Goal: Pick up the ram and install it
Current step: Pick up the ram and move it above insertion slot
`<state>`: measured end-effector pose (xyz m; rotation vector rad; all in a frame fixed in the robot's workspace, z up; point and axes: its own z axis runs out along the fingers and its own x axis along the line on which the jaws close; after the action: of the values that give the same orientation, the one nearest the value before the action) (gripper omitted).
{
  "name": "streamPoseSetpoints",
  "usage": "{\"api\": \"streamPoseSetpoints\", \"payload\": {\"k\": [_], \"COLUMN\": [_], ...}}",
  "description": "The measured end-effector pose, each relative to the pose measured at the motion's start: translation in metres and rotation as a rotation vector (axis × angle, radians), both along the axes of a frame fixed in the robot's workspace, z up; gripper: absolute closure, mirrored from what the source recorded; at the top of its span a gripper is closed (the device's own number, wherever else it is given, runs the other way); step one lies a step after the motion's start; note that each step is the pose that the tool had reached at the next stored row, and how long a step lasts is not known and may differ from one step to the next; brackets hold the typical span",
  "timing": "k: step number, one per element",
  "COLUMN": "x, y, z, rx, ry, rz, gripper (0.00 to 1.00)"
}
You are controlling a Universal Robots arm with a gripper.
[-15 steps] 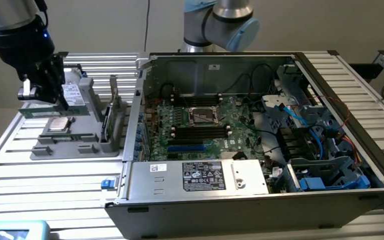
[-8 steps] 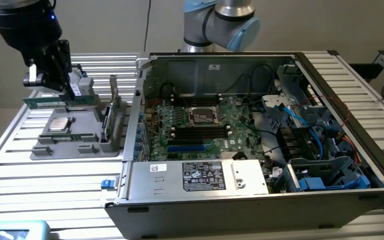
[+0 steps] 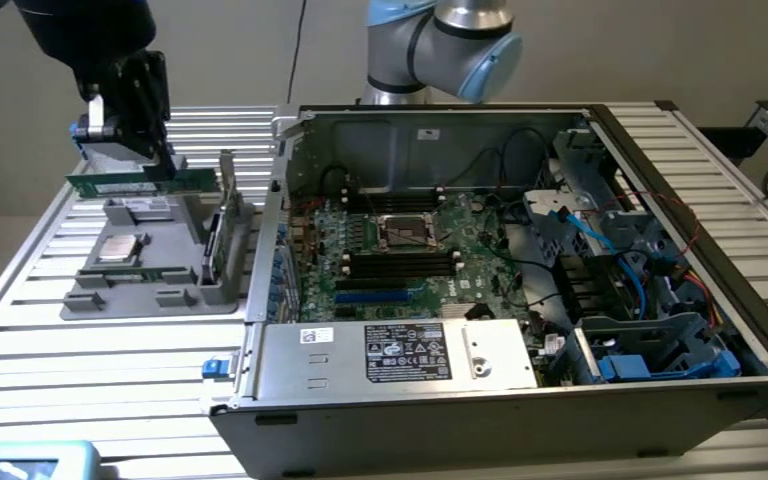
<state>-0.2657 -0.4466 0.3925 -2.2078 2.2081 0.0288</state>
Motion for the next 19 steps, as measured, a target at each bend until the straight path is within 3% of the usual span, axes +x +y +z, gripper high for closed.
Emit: {"api": "streamPoseSetpoints", "payload": {"k": [5, 19], "x": [0.023, 0.086], "y": [-0.0001, -0.0001], "z": [0.0116, 0.0122], "rx": [0.0001, 0.0], "ry": [0.0022, 0.0057], "rz": [0.0, 0.001], "gripper": [0.88, 0.88]}}
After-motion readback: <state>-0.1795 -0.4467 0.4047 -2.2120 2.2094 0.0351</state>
